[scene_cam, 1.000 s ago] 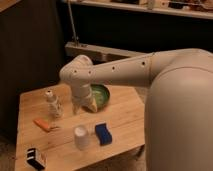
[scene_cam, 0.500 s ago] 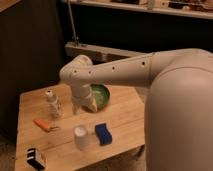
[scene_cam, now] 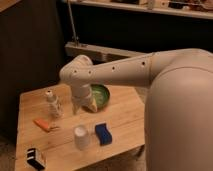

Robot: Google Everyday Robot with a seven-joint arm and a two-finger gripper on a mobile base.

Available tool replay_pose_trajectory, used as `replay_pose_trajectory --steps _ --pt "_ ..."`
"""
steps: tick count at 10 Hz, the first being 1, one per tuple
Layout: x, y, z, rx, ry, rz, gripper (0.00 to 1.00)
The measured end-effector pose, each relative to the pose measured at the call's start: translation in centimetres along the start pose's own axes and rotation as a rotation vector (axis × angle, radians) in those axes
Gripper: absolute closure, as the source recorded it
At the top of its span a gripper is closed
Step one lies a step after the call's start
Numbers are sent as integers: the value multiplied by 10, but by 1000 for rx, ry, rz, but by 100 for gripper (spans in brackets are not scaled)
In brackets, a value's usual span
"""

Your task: Place the ceramic cup over the eraser

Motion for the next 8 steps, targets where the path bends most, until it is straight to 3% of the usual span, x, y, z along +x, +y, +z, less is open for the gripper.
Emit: replay_pose_trajectory --steps 3,5,7,8 --pt "-3 3 -3 -11 5 -23 35" --pt "-5 24 -3 -67 26 -97 35" --pt "8 37 6 -92 42 -133 35" --pt "22 39 12 -75 47 -138 35"
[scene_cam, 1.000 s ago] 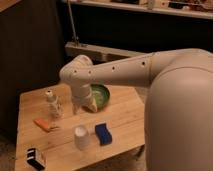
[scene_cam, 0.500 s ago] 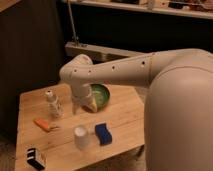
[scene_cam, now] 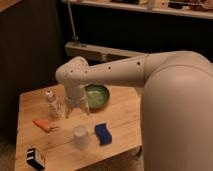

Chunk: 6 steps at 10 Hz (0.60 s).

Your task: Place the ceramic cup over the eraser

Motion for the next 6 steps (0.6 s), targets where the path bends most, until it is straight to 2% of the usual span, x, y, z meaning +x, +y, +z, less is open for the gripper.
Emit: replay_pose_trajectory --steps 1,3,5,6 --pt "9 -1 4 11 6 3 35" --pt "23 -18 7 34 3 24 35" --pt "38 -27 9 33 -13 46 35" --pt "45 -31 13 15 -21 58 35"
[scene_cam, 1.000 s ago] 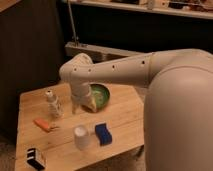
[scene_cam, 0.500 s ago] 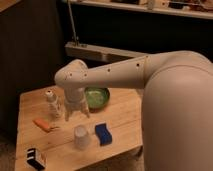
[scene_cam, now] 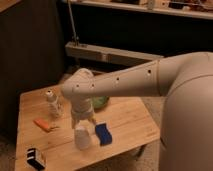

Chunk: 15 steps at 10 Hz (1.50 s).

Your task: Place the ceramic cup over the eraser

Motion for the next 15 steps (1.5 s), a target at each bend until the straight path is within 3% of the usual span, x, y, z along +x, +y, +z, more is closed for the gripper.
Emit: replay_pose_trajectory --steps 3,4,7,11,14,15 --pt "13 6 23 -86 -2 10 35" --pt "16 7 26 -130 -14 7 35" --pt "17 17 28 -182 -45 -5 35" --pt "9 27 37 -180 -50 -10 35" --pt "2 32 59 -106 -38 -6 37" --pt "1 31 66 -81 -32 1 43"
